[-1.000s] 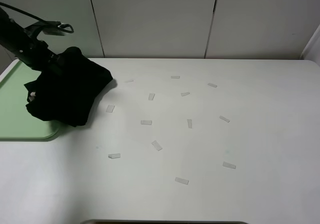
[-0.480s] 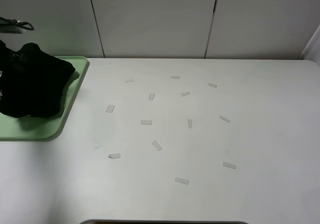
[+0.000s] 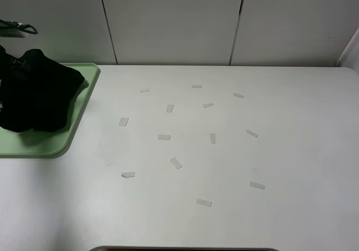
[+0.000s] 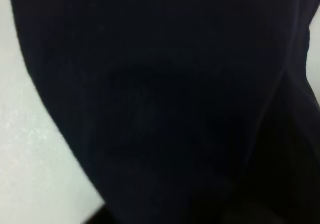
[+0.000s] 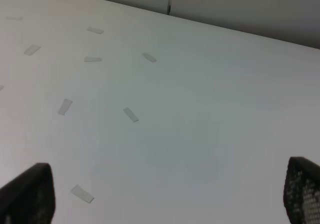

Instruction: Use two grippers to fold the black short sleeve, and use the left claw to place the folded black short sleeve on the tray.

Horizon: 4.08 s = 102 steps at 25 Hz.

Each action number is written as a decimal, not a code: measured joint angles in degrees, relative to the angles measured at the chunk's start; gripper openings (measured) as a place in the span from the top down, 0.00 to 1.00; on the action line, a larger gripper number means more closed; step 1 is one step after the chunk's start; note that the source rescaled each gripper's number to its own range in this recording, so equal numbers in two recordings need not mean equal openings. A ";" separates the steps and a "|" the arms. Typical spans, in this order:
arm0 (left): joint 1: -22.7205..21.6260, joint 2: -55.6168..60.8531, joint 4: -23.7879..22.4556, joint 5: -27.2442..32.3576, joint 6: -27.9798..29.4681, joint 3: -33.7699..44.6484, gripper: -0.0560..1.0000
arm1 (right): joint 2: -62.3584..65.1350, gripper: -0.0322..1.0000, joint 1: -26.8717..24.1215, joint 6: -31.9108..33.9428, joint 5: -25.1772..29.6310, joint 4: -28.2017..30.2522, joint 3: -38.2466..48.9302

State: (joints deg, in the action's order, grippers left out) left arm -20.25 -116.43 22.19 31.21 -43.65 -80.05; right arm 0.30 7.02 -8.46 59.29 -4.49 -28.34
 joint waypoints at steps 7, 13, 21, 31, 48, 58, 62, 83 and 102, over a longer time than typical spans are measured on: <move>0.00 0.00 0.00 -1.77 0.00 -0.06 0.03 | 0.00 0.00 0.00 0.00 0.00 0.00 0.00; 0.00 0.00 2.82 -1.92 0.16 -0.06 0.00 | 0.00 0.00 0.00 0.00 0.00 0.00 0.00; 0.00 0.89 13.63 -1.37 -2.61 -0.10 0.00 | 0.00 0.00 0.00 0.00 0.00 0.00 0.00; 0.00 7.16 20.70 -1.06 -13.66 -0.28 0.00 | 0.00 0.00 0.00 0.00 0.00 0.00 0.00; 0.00 11.83 33.05 5.49 -27.00 3.72 0.00 | 0.00 0.00 0.00 0.00 0.00 0.00 0.00; 0.00 21.87 37.21 23.35 -29.30 3.78 0.00 | 0.00 0.00 0.00 0.00 0.00 0.00 0.00; 0.00 25.13 37.21 30.80 -27.89 3.83 0.00 | 0.00 0.00 0.00 0.00 0.00 0.00 0.00; 5.02 61.43 22.24 17.82 -9.84 11.21 0.00 | 0.00 0.00 0.00 0.00 0.00 0.00 0.00; 24.94 105.71 -38.03 9.49 59.38 35.18 0.00 | 0.00 0.00 0.00 0.00 0.00 0.00 0.00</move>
State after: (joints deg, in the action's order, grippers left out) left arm 4.69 -10.72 -15.84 40.69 15.72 -44.87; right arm 0.30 7.02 -8.46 59.29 -4.49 -28.34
